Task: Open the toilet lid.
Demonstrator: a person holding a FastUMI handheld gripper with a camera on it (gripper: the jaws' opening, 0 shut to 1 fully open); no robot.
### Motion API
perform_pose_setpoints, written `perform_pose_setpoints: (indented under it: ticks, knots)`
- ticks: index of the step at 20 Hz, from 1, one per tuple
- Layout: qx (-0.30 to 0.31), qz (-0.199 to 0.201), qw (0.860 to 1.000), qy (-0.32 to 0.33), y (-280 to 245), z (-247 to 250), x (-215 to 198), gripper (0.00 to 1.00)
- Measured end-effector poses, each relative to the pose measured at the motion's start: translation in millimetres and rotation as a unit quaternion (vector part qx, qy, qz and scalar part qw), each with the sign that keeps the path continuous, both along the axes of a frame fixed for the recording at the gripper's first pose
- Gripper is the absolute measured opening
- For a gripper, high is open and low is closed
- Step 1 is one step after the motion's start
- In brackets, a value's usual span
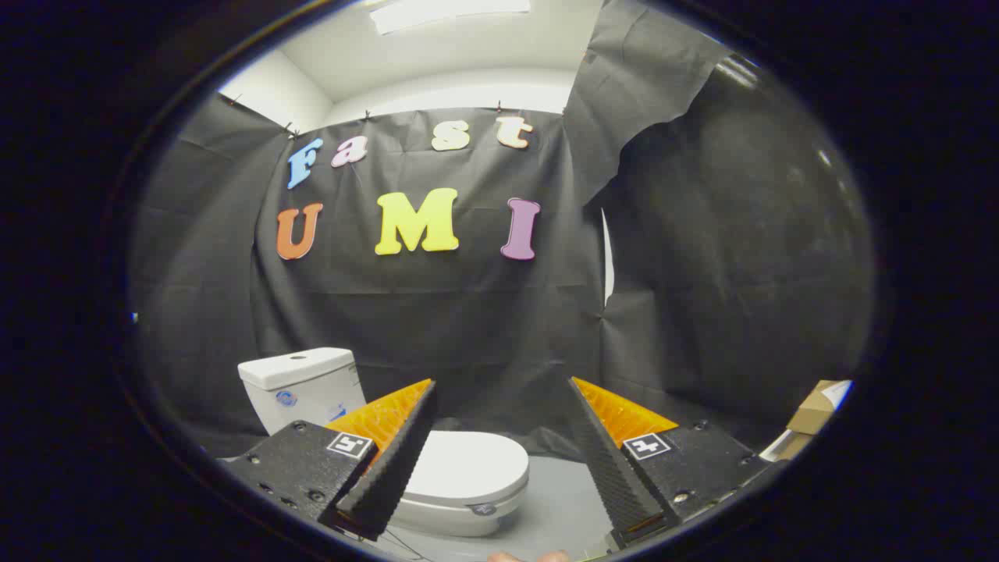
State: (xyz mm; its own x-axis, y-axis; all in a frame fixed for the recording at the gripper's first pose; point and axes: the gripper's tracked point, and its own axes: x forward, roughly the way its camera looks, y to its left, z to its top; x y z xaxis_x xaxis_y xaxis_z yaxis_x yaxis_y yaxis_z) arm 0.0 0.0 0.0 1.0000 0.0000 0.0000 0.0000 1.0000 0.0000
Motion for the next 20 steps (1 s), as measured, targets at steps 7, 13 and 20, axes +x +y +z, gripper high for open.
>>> perform_pose_setpoints:
  ticks: [7, 13, 20]
  knots:
    - [0.006, -0.009, 1.0, 0.003, -7.9, -9.6, 0.6, 1.0]
    - [-0.006, -0.007, 1.0, 0.011, -3.1, -22.8, 1.4, 1.0]
    - [-0.015, 0.0, 1.0, 0.024, 1.9, -37.1, 5.7, 1.0]
